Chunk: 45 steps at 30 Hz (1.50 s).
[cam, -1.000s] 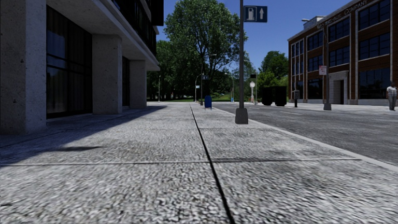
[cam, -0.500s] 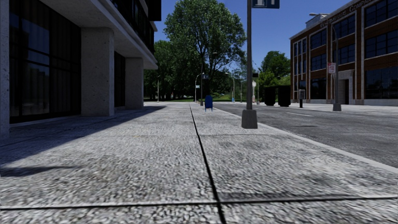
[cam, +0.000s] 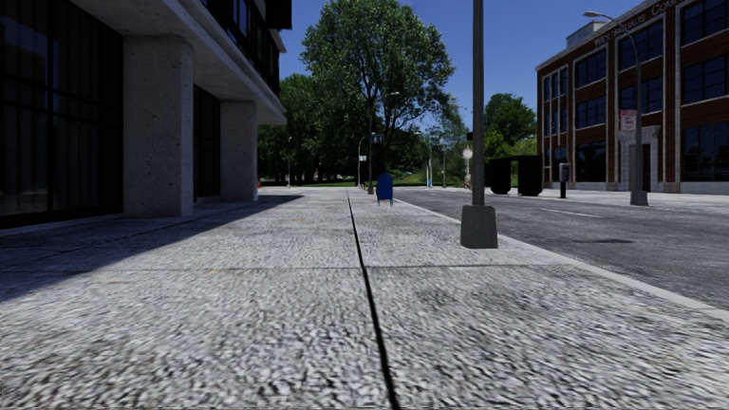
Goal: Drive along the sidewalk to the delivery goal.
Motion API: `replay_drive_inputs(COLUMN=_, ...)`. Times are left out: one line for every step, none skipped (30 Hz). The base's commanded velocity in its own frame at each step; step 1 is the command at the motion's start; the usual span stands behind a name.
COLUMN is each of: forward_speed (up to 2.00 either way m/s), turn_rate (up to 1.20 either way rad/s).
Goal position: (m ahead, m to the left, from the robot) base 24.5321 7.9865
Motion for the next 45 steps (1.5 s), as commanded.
replay_drive_inputs(forward_speed=2.0, turn_rate=0.0)
replay_drive_inputs(forward_speed=2.0, turn_rate=0.0)
replay_drive_inputs(forward_speed=2.0, turn_rate=0.0)
replay_drive_inputs(forward_speed=2.0, turn_rate=0.0)
replay_drive_inputs(forward_speed=2.0, turn_rate=0.0)
replay_drive_inputs(forward_speed=2.0, turn_rate=0.0)
replay_drive_inputs(forward_speed=2.0, turn_rate=0.0)
replay_drive_inputs(forward_speed=2.0, turn_rate=0.0)
replay_drive_inputs(forward_speed=2.0, turn_rate=0.0)
replay_drive_inputs(forward_speed=2.0, turn_rate=0.0)
replay_drive_inputs(forward_speed=2.0, turn_rate=0.0)
replay_drive_inputs(forward_speed=2.0, turn_rate=0.0)
replay_drive_inputs(forward_speed=2.0, turn_rate=0.0)
replay_drive_inputs(forward_speed=2.0, turn_rate=0.0)
replay_drive_inputs(forward_speed=2.0, turn_rate=0.0)
replay_drive_inputs(forward_speed=2.0, turn_rate=0.0)
replay_drive_inputs(forward_speed=2.0, turn_rate=0.0)
replay_drive_inputs(forward_speed=2.0, turn_rate=0.0)
replay_drive_inputs(forward_speed=2.0, turn_rate=0.0)
replay_drive_inputs(forward_speed=2.0, turn_rate=0.0)
replay_drive_inputs(forward_speed=2.0, turn_rate=0.0)
replay_drive_inputs(forward_speed=2.0, turn_rate=0.0)
replay_drive_inputs(forward_speed=2.0, turn_rate=0.0)
replay_drive_inputs(forward_speed=2.0, turn_rate=0.0)
replay_drive_inputs(forward_speed=2.0, turn_rate=0.0)
replay_drive_inputs(forward_speed=2.0, turn_rate=0.0)
replay_drive_inputs(forward_speed=2.0, turn_rate=0.0)
replay_drive_inputs(forward_speed=2.0, turn_rate=0.0)
replay_drive_inputs(forward_speed=2.0, turn_rate=0.0)
replay_drive_inputs(forward_speed=2.0, turn_rate=0.0)
replay_drive_inputs(forward_speed=2.0, turn_rate=0.0)
replay_drive_inputs(forward_speed=2.0, turn_rate=0.0)
replay_drive_inputs(forward_speed=2.0, turn_rate=0.0)
replay_drive_inputs(forward_speed=2.0, turn_rate=0.0)
replay_drive_inputs(forward_speed=2.0, turn_rate=0.0)
replay_drive_inputs(forward_speed=2.0, turn_rate=0.0)
replay_drive_inputs(forward_speed=2.0, turn_rate=0.0)
replay_drive_inputs(forward_speed=2.0, turn_rate=0.0)
replay_drive_inputs(forward_speed=2.0, turn_rate=0.0)
replay_drive_inputs(forward_speed=2.0, turn_rate=0.0)
replay_drive_inputs(forward_speed=2.0, turn_rate=0.0)
replay_drive_inputs(forward_speed=2.0, turn_rate=0.0)
replay_drive_inputs(forward_speed=2.0, turn_rate=0.0)
replay_drive_inputs(forward_speed=2.0, turn_rate=0.0)
replay_drive_inputs(forward_speed=2.0, turn_rate=0.0)
